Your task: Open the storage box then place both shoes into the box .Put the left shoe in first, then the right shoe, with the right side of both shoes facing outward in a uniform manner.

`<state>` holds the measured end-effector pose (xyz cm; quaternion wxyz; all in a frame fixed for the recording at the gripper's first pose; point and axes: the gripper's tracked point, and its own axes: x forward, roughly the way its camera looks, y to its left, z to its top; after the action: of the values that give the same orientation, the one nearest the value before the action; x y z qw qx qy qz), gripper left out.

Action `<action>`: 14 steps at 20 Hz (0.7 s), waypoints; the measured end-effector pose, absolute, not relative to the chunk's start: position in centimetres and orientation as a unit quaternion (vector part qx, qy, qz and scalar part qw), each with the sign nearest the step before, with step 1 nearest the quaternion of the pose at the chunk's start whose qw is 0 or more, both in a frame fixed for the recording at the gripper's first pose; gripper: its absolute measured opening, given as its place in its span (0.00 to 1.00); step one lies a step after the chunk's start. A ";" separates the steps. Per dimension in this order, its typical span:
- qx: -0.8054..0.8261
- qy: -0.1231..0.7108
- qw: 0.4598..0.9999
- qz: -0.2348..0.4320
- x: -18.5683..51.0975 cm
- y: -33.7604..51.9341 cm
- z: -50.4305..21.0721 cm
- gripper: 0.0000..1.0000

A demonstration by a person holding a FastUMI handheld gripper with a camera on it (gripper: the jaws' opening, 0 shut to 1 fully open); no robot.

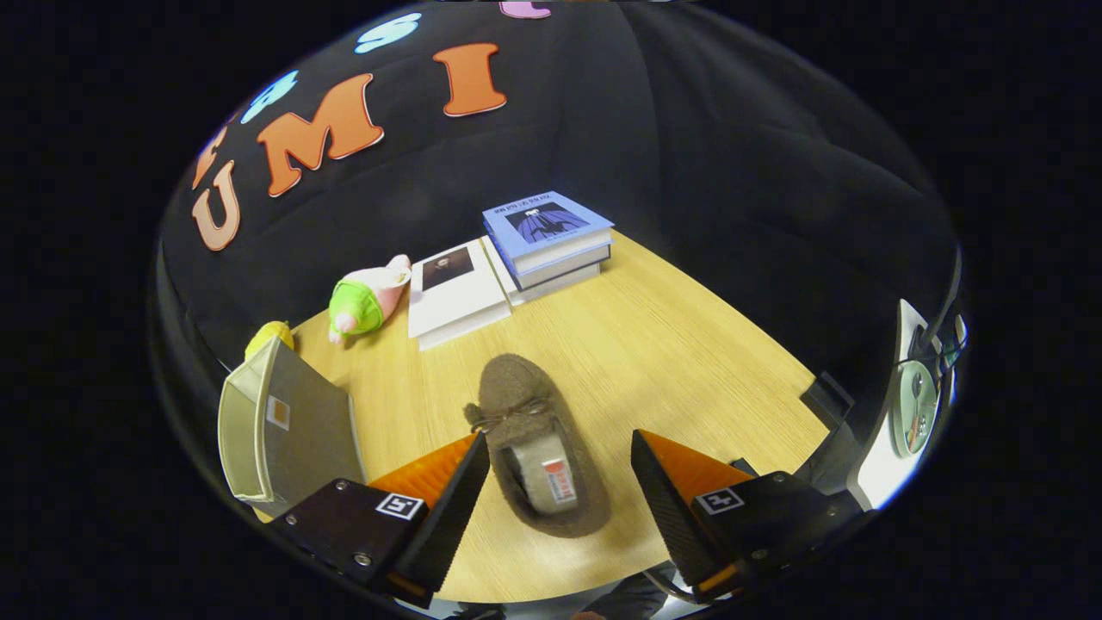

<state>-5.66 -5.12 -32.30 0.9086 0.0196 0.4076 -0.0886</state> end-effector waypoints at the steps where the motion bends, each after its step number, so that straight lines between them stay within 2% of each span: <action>1: 0.020 0.412 0.906 -0.093 -5.9 -5.6 -33.0 0.99; 9: 0.030 0.452 0.885 -0.107 -6.2 -6.4 -38.0 0.99; 11: 0.043 0.459 0.880 -0.109 -6.2 -6.4 -38.8 0.93; 13: 0.043 0.464 0.877 -0.113 -6.1 -6.6 -39.4 0.82; 14: 0.044 0.466 0.876 -0.116 -6.0 -6.7 -39.7 0.71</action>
<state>-5.97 -6.72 -39.71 0.8759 0.0435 0.4663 -0.1159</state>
